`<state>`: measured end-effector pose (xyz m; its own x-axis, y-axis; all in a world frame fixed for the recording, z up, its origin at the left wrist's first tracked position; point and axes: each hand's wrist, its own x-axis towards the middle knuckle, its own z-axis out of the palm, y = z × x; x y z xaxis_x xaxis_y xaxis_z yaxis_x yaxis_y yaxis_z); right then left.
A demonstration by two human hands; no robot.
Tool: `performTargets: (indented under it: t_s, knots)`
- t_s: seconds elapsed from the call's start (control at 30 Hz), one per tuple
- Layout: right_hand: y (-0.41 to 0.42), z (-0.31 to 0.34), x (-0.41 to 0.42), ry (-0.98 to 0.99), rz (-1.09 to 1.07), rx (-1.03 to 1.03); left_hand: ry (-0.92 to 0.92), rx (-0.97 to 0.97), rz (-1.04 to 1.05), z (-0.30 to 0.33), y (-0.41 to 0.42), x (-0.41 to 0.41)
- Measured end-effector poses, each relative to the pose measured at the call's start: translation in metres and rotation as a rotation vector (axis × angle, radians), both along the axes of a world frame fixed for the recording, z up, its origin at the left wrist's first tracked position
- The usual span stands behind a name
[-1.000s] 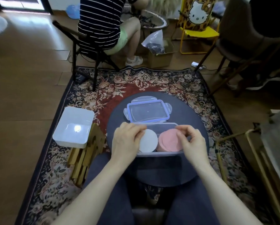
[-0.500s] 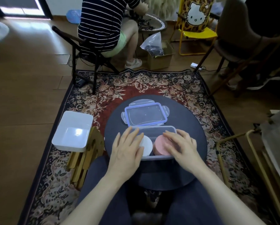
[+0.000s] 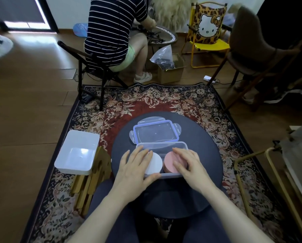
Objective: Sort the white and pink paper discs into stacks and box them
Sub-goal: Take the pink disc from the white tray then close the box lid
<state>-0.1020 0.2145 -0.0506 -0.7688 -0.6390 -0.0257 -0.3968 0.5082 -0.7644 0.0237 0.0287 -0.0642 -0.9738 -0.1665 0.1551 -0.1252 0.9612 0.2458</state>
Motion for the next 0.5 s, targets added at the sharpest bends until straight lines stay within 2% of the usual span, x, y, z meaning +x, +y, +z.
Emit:
performTargets:
  t_s: [0.4, 0.5]
  knots:
    - [-0.021, 0.003, -0.039, -0.048, -0.031, 0.036, -0.043, -0.006, -0.041, -0.002, -0.032, -0.046]
    - [-0.026, 0.008, -0.047, 0.159, -0.108, 0.077, 0.042, 0.059, -0.058, 0.003, -0.037, -0.053]
